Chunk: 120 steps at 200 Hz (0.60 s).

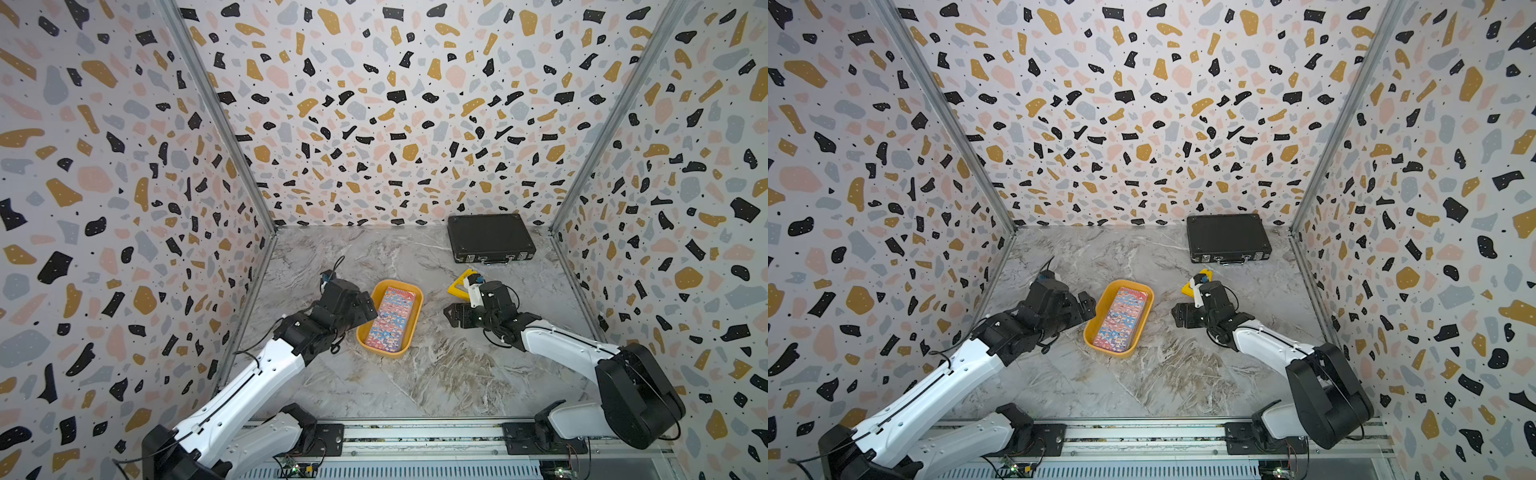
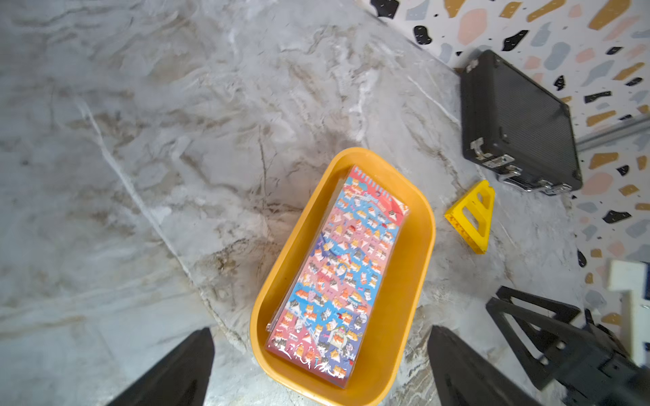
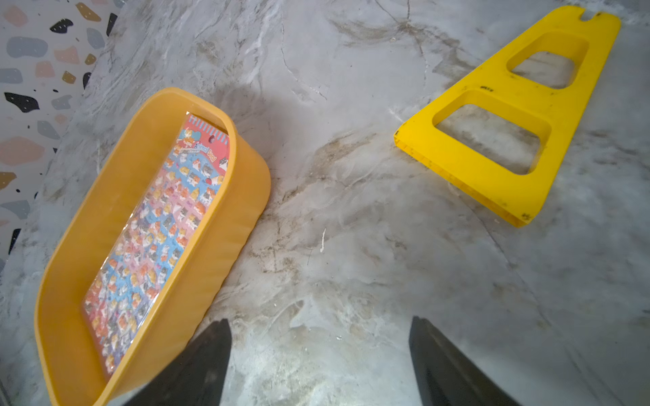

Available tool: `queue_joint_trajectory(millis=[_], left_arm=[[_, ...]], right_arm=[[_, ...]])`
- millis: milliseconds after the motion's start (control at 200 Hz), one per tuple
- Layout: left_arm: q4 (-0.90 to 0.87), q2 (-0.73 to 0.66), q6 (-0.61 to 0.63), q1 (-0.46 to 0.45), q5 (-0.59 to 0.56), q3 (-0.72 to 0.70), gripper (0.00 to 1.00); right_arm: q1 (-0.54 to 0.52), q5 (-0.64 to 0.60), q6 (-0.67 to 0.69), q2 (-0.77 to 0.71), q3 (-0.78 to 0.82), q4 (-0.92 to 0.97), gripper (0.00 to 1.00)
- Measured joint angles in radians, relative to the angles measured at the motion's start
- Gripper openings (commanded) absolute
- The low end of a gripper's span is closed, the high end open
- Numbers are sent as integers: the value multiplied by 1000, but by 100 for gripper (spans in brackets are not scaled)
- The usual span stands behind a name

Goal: Take the stickers out of the storage box
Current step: Move the storage box to the center of the board.

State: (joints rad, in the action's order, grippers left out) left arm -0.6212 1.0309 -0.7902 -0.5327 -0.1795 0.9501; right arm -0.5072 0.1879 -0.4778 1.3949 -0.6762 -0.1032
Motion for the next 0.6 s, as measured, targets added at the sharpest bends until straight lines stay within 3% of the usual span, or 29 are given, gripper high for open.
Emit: queue_joint_trajectory(millis=[155, 295, 431, 601], left_arm=[[-42, 160, 177, 87, 53, 107, 99], [-41, 365, 290, 112, 105, 150, 96], [-40, 539, 378, 121, 122, 196, 83], [-26, 631, 441, 140, 138, 252, 73]], right_arm=[[0, 5, -56, 25, 9, -55, 81], [-4, 2, -95, 20, 40, -96, 81], [-6, -1, -124, 7, 62, -116, 81], [-9, 0, -146, 3, 71, -144, 80]])
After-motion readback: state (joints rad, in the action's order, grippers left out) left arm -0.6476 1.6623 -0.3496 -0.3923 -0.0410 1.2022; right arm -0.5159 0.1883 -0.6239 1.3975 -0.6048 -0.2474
